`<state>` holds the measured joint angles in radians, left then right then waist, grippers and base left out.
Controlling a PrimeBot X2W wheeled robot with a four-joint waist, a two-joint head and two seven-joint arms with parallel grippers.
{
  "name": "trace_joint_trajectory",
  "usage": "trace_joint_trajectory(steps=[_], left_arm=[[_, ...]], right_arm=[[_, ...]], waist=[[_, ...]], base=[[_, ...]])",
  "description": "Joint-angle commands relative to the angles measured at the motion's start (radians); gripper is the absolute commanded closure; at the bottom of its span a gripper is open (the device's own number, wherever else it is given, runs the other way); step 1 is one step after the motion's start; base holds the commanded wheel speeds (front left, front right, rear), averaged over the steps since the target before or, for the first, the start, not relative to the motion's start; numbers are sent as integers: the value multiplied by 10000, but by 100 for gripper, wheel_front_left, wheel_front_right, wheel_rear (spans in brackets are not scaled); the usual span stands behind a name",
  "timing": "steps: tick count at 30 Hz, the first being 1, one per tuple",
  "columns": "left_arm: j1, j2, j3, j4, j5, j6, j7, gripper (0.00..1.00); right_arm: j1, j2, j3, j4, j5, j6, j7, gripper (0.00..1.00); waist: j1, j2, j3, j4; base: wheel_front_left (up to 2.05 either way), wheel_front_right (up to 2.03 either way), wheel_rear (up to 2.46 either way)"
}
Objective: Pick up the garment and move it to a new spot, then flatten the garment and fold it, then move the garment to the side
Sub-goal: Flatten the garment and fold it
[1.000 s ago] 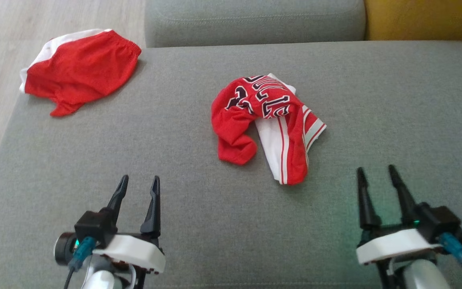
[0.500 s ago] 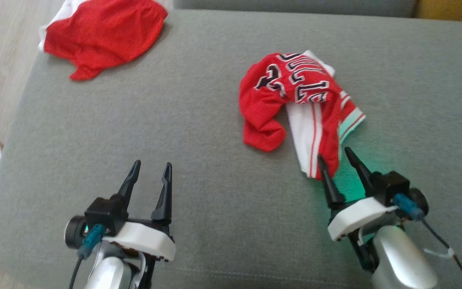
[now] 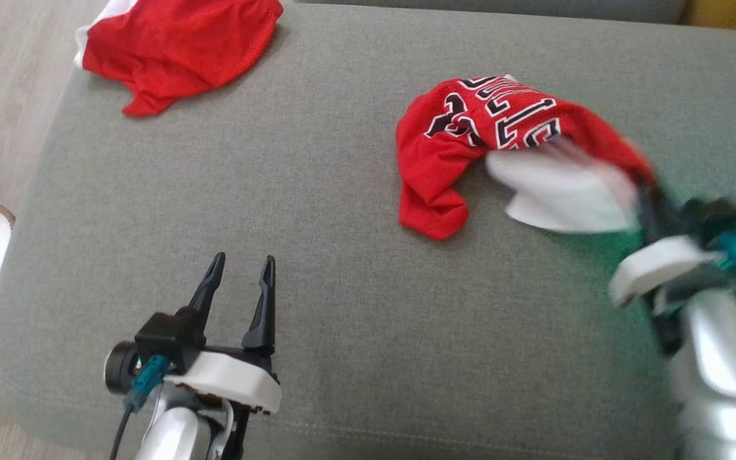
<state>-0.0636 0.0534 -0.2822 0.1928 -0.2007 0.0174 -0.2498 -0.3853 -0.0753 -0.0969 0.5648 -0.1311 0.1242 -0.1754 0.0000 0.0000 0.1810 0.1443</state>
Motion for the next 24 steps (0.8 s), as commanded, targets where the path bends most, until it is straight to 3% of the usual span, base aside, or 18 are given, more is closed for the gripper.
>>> trace_joint_trajectory(steps=[1,5,6,12,14,16,24], left_arm=[[-158,-27,241,-403,-27,21,-120,0],[-389,-29,55,-574,-84,18,-120,0],[-389,-29,55,-574,-84,18,-120,0],[-770,-30,-240,-734,-124,79,-120,0],[-869,-30,-283,-746,-128,92,-120,0],[-949,-31,-305,-739,-131,102,-120,0],[-965,-31,-155,-754,-59,144,-120,0]], right_arm=[[-816,-449,-15,-414,-151,65,268,100],[-1847,-1502,-279,-104,-460,65,1026,100],[-1847,-1502,-279,-104,-460,65,1026,100],[-3320,-2930,-571,1277,-768,65,1779,100],[-3617,-3147,-686,1749,-847,65,1763,61],[-3844,-3210,-820,2148,-921,65,1664,0],[-4011,-2717,-1403,2523,-1119,65,195,0]], waist=[[0,0,109,-7],[0,0,566,128],[0,0,566,128],[0,0,1415,474],[0,0,1573,522],[0,0,1643,535],[0,0,1296,107]], base=[[0,0,0],[0,0,0],[0,0,0],[0,0,0],[0,0,0],[0,0,0],[0,0,0]])
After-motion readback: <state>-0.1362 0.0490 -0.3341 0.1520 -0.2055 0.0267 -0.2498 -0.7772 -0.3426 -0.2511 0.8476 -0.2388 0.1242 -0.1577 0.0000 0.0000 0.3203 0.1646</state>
